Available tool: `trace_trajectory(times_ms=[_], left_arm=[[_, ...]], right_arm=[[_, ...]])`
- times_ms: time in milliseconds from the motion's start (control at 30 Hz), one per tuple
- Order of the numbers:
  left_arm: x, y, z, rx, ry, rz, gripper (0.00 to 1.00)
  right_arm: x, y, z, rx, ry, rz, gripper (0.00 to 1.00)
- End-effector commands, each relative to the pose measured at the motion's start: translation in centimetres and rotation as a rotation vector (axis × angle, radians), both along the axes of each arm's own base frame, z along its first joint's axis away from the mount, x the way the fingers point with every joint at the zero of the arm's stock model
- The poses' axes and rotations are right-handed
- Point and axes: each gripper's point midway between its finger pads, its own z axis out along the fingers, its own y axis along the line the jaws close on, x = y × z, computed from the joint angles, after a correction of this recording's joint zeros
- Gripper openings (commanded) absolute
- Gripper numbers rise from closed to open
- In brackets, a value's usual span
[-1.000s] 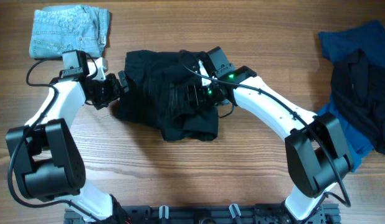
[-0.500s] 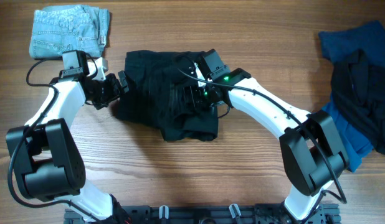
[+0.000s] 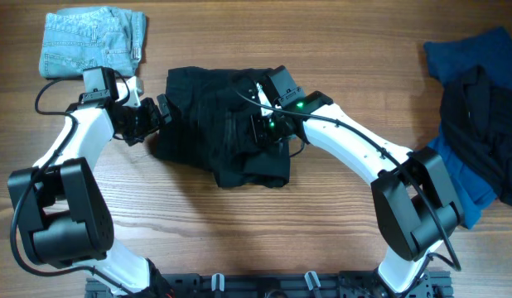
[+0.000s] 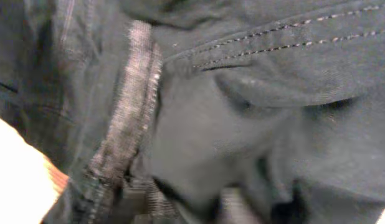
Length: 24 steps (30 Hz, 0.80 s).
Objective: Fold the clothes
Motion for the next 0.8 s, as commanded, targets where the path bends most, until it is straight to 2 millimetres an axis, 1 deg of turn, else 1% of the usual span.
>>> trace_trajectory(times_ms=[0,200,300,467,533,567,600,633,700,733,767], left_arm=[[-0.3,0.3,-0.7,-0.001,0.017,0.01,1.0],[-0.2,0.3,-0.7,-0.001,0.016,0.01,1.0],[-0.2,0.3,-0.7,-0.001,0.015,0.01,1.0],[-0.2,0.3,-0.7,-0.001,0.015,0.01,1.0],[-0.2,0.3,-0.7,-0.001,0.015,0.01,1.0],[-0.2,0.3,-0.7,-0.001,0.015,0.01,1.0],[-0.2,0.3,-0.7,-0.001,0.016,0.01,1.0],[-0.2,0.3,-0.7,-0.001,0.015,0.01,1.0],[-0.2,0.3,-0.7,-0.001,0.015,0.01,1.0],[-0.2,0.3,-0.7,-0.001,0.015,0.01,1.0],[-0.2,0.3,-0.7,0.0,0.016,0.01,1.0]], right_arm=[[0.0,1.6,0.3,0.074,0.034,-0.009,0.04],[0.2,4.7,2.6,0.264,0.067,-0.015,0.04],[0.4,5.8,3.2,0.299,0.059,-0.032,0.04],[0.4,8.9,5.0,0.394,0.036,-0.061,0.04],[0.5,9.7,5.6,0.42,0.025,-0.069,0.04],[0.5,10.0,5.7,0.427,0.02,-0.073,0.06],[0.4,10.2,5.8,0.427,0.018,-0.083,0.12],[0.4,10.3,5.7,0.423,0.016,-0.083,0.25],[0.3,10.1,5.4,0.408,0.018,-0.084,0.42],[0.3,9.8,5.1,0.39,0.02,-0.095,0.48],[0.3,9.6,4.8,0.373,0.016,-0.092,0.5]])
